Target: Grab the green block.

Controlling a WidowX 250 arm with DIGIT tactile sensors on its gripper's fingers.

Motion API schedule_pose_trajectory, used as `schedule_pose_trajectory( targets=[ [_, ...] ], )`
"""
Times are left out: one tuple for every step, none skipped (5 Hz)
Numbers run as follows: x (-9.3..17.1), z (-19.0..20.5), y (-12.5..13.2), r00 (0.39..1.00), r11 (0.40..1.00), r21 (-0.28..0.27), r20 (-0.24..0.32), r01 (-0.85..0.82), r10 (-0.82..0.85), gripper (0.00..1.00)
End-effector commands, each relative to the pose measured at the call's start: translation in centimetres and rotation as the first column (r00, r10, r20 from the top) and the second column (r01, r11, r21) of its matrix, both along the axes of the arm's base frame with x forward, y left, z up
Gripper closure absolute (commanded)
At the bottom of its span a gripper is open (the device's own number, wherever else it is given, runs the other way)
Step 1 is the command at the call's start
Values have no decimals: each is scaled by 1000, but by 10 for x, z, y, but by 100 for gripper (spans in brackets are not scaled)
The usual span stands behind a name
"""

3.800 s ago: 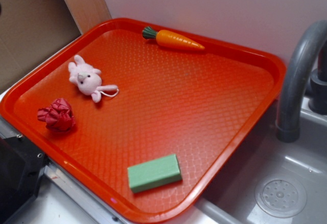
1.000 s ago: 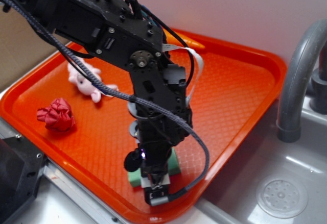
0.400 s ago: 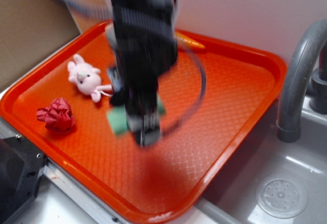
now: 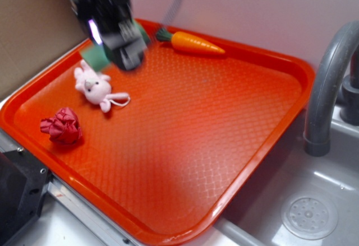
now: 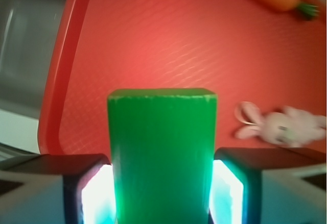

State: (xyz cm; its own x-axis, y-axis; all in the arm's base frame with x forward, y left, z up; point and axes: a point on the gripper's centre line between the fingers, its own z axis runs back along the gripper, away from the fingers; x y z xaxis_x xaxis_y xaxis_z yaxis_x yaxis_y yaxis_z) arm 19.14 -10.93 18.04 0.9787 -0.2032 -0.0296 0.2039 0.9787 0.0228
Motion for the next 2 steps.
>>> schedule_pose_trajectory(
  targets=[
    [-7, 54, 34, 978, 985, -38, 120, -165, 169, 100],
    [-3, 58, 32, 983, 995, 49, 168, -87, 78, 100]
  ],
)
